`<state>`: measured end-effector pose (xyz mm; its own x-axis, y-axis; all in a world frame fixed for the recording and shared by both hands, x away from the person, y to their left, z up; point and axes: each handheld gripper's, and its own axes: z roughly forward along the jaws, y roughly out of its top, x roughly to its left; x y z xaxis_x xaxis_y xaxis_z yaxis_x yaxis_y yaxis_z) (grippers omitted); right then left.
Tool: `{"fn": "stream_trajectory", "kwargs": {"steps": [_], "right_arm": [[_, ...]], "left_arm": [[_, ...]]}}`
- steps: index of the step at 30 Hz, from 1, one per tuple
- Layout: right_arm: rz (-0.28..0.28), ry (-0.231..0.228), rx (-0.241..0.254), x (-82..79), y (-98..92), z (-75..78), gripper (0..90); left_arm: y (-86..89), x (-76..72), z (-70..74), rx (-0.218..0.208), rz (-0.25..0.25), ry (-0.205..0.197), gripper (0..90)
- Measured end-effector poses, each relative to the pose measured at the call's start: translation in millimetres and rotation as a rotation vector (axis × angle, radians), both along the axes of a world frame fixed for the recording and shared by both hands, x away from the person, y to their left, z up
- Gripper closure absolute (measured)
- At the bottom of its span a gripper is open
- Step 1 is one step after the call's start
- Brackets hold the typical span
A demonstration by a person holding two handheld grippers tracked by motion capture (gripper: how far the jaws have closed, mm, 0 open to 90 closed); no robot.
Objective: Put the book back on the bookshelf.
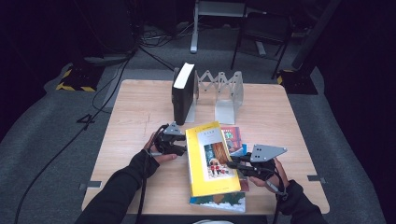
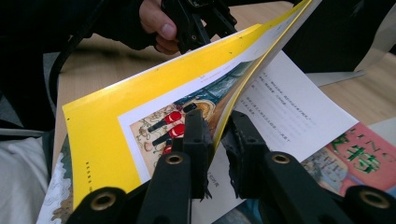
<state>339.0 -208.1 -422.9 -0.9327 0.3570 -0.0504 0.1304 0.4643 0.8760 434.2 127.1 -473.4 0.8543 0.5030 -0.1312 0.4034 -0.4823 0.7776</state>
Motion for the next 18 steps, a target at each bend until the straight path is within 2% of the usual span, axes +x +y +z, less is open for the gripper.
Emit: {"fn": "stream_trajectory", "kwargs": {"steps": [1, 2, 4, 7, 10, 13, 15, 18], "right_arm": [[-0.004, -0.014, 0.006, -0.4, -0.9, 1.1, 78.3], [-0.006, -0.031, 0.018, -0.9, -2.7, 2.9, 78.4], [-0.008, -0.049, 0.026, -1.0, -5.3, 5.9, 78.3], [0.002, -0.086, 0.021, -1.1, -7.7, 10.2, 76.6], [0.036, -0.077, 0.007, 3.2, -8.4, 12.1, 68.7], [0.07, -0.042, -0.009, 8.5, -4.4, 10.3, 57.2], [0.084, -0.012, -0.02, 14.3, 1.2, 9.8, 51.0], [0.088, 0.021, -0.003, 19.8, 3.4, 10.2, 49.1]], "left_arm": [[0.2, 1.7, 6.4, -0.02, 0.007, -0.018, 46.4], [-0.1, 2.9, 11.3, -0.041, 0.003, -0.017, 47.3], [-1.6, 3.8, 22.3, -0.054, 0.004, -0.047, 49.3], [-1.6, 6.9, 33.9, -0.081, -0.028, -0.064, 51.3], [-2.1, 7.2, 37.4, -0.101, -0.069, -0.06, 53.8], [-4.9, 5.8, 38.8, -0.114, -0.09, -0.069, 55.9], [-6.2, 5.4, 39.1, -0.11, -0.086, -0.073, 55.9], [-5.7, 6.7, 37.1, -0.103, -0.073, -0.074, 56.5]]}}
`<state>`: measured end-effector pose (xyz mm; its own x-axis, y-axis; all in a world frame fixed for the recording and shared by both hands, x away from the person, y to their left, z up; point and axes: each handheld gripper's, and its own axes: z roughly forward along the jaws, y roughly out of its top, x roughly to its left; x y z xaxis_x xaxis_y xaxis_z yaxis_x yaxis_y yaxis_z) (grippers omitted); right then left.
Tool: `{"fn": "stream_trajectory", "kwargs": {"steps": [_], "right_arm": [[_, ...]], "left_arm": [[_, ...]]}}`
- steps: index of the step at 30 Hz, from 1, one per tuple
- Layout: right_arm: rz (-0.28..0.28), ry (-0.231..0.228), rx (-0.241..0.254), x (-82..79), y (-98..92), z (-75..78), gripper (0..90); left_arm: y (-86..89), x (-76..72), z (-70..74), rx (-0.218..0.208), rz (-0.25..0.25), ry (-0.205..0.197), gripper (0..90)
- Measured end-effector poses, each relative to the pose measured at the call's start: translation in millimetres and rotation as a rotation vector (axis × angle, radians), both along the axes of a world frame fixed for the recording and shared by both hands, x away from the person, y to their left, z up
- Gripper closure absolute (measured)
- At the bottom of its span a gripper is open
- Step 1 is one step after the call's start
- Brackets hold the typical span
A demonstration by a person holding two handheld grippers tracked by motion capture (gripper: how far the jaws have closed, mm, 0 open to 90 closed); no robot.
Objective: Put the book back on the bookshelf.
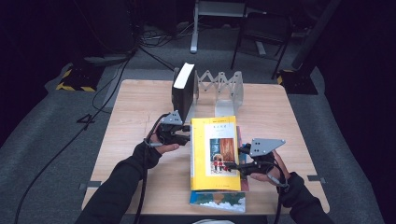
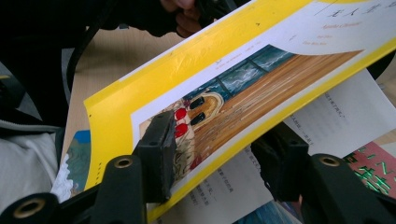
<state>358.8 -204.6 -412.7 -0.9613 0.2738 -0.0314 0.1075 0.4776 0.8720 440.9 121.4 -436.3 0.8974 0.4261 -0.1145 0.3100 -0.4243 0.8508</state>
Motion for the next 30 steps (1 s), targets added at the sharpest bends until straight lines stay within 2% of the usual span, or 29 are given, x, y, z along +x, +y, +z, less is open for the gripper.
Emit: {"fn": "stream_trajectory", "kwargs": {"steps": [2, 3, 5, 6, 7, 9, 10, 12, 13, 14, 16, 17, 19, 21, 23, 24, 26, 27, 30], "right_arm": [[-0.011, 0.032, 0.021, 5.0, 1.1, -1.0, 48.6], [-0.024, 0.039, 0.011, 6.4, 2.5, -1.5, 50.3], [-0.055, 0.021, -0.001, 6.3, 4.6, -1.1, 62.5], [-0.067, -0.004, 0.021, 4.7, 4.4, 0.8, 70.6], [-0.08, -0.031, 0.033, 3.7, 4.0, 2.8, 74.9], [-0.118, -0.094, 0.035, 2.1, 2.8, 7.8, 80.9], [-0.118, -0.094, 0.035, 2.1, 2.8, 7.8, 80.9], [-0.155, -0.155, 0.028, 2.5, 0.6, 12.1, 84.4], [-0.191, -0.201, 0.035, 2.8, -2.2, 14.7, 85.9], [-0.214, -0.219, 0.041, 2.5, -3.5, 15.5, 86.4], [-0.228, -0.233, 0.043, 2.0, -4.4, 15.9, 86.6], [-0.262, -0.271, 0.053, -0.6, -6.5, 14.8, 86.8], [-0.268, -0.276, 0.058, -1.7, -7.4, 13.8, 86.8], [-0.286, -0.297, 0.075, -7.2, -10.9, 8.7, 86.9], [-0.285, -0.309, 0.094, -12.7, -14.0, 6.1, 86.5], [-0.269, -0.295, 0.098, -14.8, -16.1, 6.5, 84.5], [-0.259, -0.295, 0.103, -16.7, -18.9, 8.0, 77.4], [-0.259, -0.295, 0.103, -16.7, -18.9, 8.0, 77.4], [-0.22, -0.274, 0.104, -18.7, -21.2, 11.9, 62.1]], "left_arm": [[1.4, 0.2, 0.3, 0.007, 0.0, -0.006, 56.5], [1.6, -0.3, 1.1, 0.004, 0.002, -0.011, 56.5], [3.8, 0.6, 6.0, -0.004, 0.014, -0.026, 57.1], [5.3, 1.5, 9.1, -0.007, 0.02, -0.029, 57.4], [6.6, 2.4, 12.7, -0.014, 0.021, -0.033, 57.4], [6.0, 2.8, 23.0, 0.011, 0.025, -0.049, 57.4], [6.0, 2.8, 23.0, 0.011, 0.025, -0.049, 57.5], [2.1, 1.3, 34.6, 0.051, 0.031, -0.079, 59.4], [-0.7, 1.9, 45.0, 0.059, 0.036, -0.089, 59.8], [-1.9, 1.4, 48.7, 0.061, 0.039, -0.092, 59.8], [-3.4, 1.1, 52.8, 0.063, 0.039, -0.103, 59.8], [-7.1, 0.1, 57.9, 0.064, 0.042, -0.11, 59.8], [-9.2, -1.3, 59.3, 0.057, 0.041, -0.112, 59.8], [-10.4, -3.0, 59.9, 0.031, 0.033, -0.1, 59.8], [-11.7, -5.6, 61.4, -0.018, 0.036, -0.085, 59.6], [-12.4, -6.3, 62.6, -0.025, 0.031, -0.093, 59.7], [-15.7, -9.9, 66.2, -0.041, 0.008, -0.107, 59.7], [-15.7, -9.9, 66.2, -0.041, 0.008, -0.107, 59.6], [-25.1, -16.6, 73.0, -0.051, -0.026, -0.122, 59.4]]}}
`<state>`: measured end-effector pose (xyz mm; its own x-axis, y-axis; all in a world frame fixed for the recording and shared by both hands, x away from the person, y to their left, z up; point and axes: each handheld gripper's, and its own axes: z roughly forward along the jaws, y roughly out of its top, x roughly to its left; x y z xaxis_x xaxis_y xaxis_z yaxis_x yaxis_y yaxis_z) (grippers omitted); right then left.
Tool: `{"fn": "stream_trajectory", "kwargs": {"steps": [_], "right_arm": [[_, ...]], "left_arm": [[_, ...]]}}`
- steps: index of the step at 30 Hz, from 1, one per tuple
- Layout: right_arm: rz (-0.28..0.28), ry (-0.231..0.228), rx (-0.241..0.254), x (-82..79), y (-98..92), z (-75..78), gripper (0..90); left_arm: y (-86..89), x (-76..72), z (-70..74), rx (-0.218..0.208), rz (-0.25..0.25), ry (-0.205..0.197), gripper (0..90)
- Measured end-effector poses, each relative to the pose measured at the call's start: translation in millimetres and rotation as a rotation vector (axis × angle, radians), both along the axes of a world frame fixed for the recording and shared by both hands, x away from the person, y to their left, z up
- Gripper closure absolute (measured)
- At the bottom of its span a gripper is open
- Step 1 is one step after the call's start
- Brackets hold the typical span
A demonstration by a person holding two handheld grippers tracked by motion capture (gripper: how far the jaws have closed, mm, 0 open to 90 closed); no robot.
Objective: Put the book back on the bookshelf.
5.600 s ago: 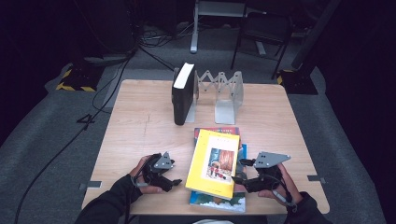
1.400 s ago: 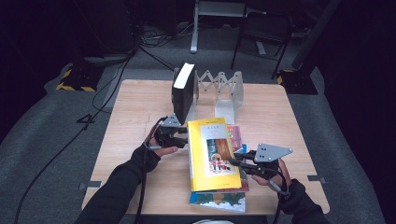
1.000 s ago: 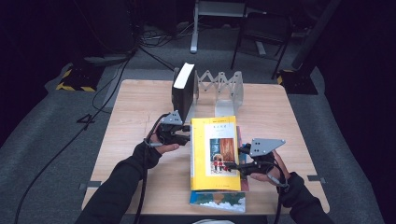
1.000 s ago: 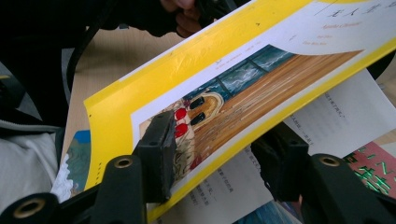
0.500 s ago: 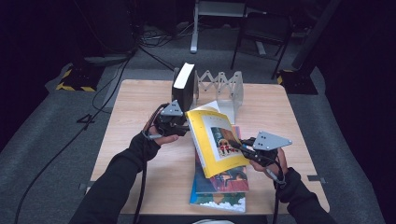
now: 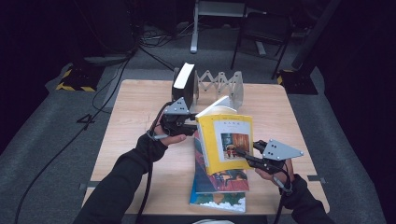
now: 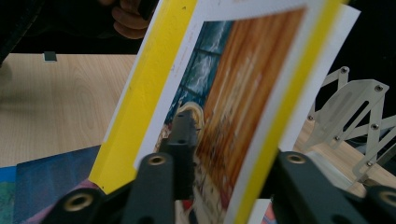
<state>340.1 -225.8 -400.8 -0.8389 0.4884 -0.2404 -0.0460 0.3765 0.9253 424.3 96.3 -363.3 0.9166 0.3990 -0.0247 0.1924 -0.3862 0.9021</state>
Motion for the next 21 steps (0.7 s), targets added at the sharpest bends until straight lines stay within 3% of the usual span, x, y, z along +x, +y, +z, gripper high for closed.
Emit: {"fn": "stream_trajectory", "kwargs": {"steps": [4, 6, 9, 18, 21], "right_arm": [[0.006, 0.027, 0.011, 1.8, -0.9, 5.6, 61.1], [0.012, 0.034, 0.019, 1.0, -3.5, 6.2, 77.3], [0.03, 0.032, 0.003, -2.5, -6.5, 5.7, 83.9], [0.032, 0.017, 0.002, -12.7, -11.2, 3.6, 85.6], [0.03, 0.015, 0.0, -14.5, -12.2, 3.0, 85.6]], "left_arm": [[-5.8, -8.6, 4.3, -0.023, -0.037, -0.016, 56.7], [-7.0, -11.0, 4.9, -0.02, -0.039, -0.025, 56.4], [-10.0, -17.4, 3.9, -0.001, -0.026, -0.05, 53.0], [-5.0, -31.6, -12.1, 0.031, -0.024, -0.055, 48.1], [-3.8, -39.3, -20.8, 0.062, -0.025, -0.06, 45.5]]}}
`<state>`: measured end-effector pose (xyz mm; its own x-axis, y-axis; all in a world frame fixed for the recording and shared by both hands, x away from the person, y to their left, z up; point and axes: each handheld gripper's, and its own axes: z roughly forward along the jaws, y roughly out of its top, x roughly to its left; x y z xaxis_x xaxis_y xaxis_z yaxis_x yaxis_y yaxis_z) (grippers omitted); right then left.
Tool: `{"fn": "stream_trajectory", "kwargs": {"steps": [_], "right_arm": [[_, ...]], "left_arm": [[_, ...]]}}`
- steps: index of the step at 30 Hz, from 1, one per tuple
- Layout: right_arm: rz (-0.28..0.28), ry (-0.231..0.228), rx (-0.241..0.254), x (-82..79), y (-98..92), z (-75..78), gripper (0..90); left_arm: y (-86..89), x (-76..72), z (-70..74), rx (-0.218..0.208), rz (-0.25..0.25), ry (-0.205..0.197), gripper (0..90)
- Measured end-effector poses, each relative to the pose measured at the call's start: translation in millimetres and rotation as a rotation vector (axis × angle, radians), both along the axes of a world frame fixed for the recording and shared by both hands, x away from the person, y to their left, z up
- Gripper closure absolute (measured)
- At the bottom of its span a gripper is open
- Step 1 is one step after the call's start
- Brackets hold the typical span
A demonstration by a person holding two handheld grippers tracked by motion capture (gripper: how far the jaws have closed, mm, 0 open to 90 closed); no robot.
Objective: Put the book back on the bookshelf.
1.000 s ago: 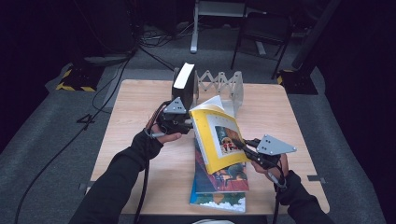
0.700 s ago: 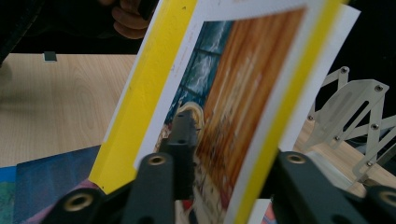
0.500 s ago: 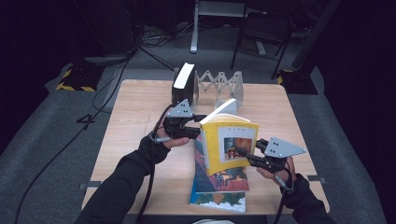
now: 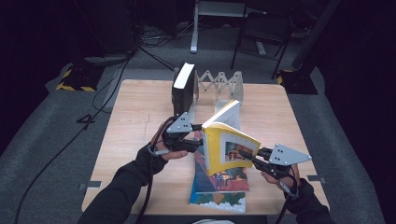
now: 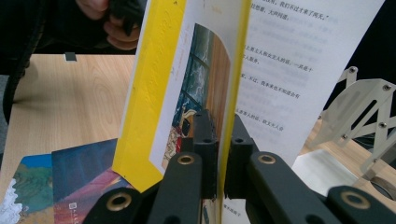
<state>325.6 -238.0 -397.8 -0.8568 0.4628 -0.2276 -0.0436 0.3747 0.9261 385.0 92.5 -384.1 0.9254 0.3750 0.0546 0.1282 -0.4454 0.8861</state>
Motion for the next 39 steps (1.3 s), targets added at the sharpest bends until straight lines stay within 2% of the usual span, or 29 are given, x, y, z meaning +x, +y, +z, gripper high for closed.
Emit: {"fn": "stream_trajectory", "kwargs": {"steps": [5, 9, 10, 13, 15, 19, 23, 25, 27, 30, 31, 32, 33, 34, 36, 37, 39], "right_arm": [[-0.004, 0.004, 0.002, -1.7, -2.0, -1.1, 85.7], [-0.007, 0.004, 0.007, -3.2, -2.8, -2.1, 85.7], [-0.006, 0.004, 0.007, -3.2, -3.2, -2.3, 85.7], [-0.006, 0.005, 0.009, -3.6, -3.7, -2.7, 85.6], [-0.007, 0.004, 0.01, -4.8, -3.9, -3.1, 85.7], [-0.015, 0.0, 0.01, -6.2, -3.5, -3.6, 85.7], [-0.014, -0.004, 0.011, -8.0, -4.6, -4.4, 85.6], [-0.012, -0.003, 0.016, -8.7, -5.6, -5.1, 85.6], [-0.011, -0.003, 0.018, -9.1, -5.9, -5.6, 85.6], [-0.003, 0.003, 0.034, -9.2, -7.6, -6.7, 85.4], [0.0, 0.008, 0.043, -8.7, -8.6, -7.5, 85.4], [0.001, 0.011, 0.046, -8.6, -9.0, -7.7, 85.4], [0.002, 0.01, 0.046, -8.4, -9.4, -7.7, 85.3], [0.002, 0.009, 0.044, -8.7, -9.5, -7.6, 85.1], [0.001, 0.004, 0.042, -9.2, -9.3, -7.6, 84.8], [-0.002, -0.005, 0.033, -9.6, -9.7, -7.9, 83.2], [-0.006, -0.004, 0.031, -9.5, -10.1, -8.4, 82.3]], "left_arm": [[3.2, -11.2, -14.1, 0.031, 0.0, 0.02, 40.6], [2.4, -21.4, -27.9, 0.088, -0.013, 0.025, 39.0], [2.6, -25.1, -32.9, 0.102, -0.018, 0.039, 38.9], [2.6, -27.5, -36.2, 0.113, -0.027, 0.045, 35.7], [0.7, -35.1, -45.3, 0.13, -0.039, 0.075, 33.3], [-4.1, -42.4, -55.4, 0.128, -0.031, 0.096, 26.9], [-17.8, -47.1, -65.4, 0.147, -0.026, 0.072, 23.9], [-24.3, -46.2, -67.4, 0.117, -0.016, 0.073, 23.5], [-27.0, -45.8, -67.8, 0.107, -0.014, 0.069, 23.5], [-35.2, -44.8, -68.3, 0.096, -0.012, 0.049, 24.3], [-39.2, -42.6, -65.7, 0.071, -0.007, 0.033, 24.5], [-39.2, -42.6, -65.7, 0.071, -0.007, 0.033, 25.2], [-41.0, -39.2, -61.0, 0.025, -0.001, 0.031, 27.6], [-41.9, -37.7, -58.2, 0.005, 0.008, 0.021, 30.0], [-42.4, -36.4, -56.2, -0.003, 0.01, 0.014, 32.0], [-43.9, -34.6, -53.7, -0.013, 0.002, 0.003, 39.2], [-44.8, -33.6, -52.7, -0.017, -0.006, -0.006, 40.3]]}}
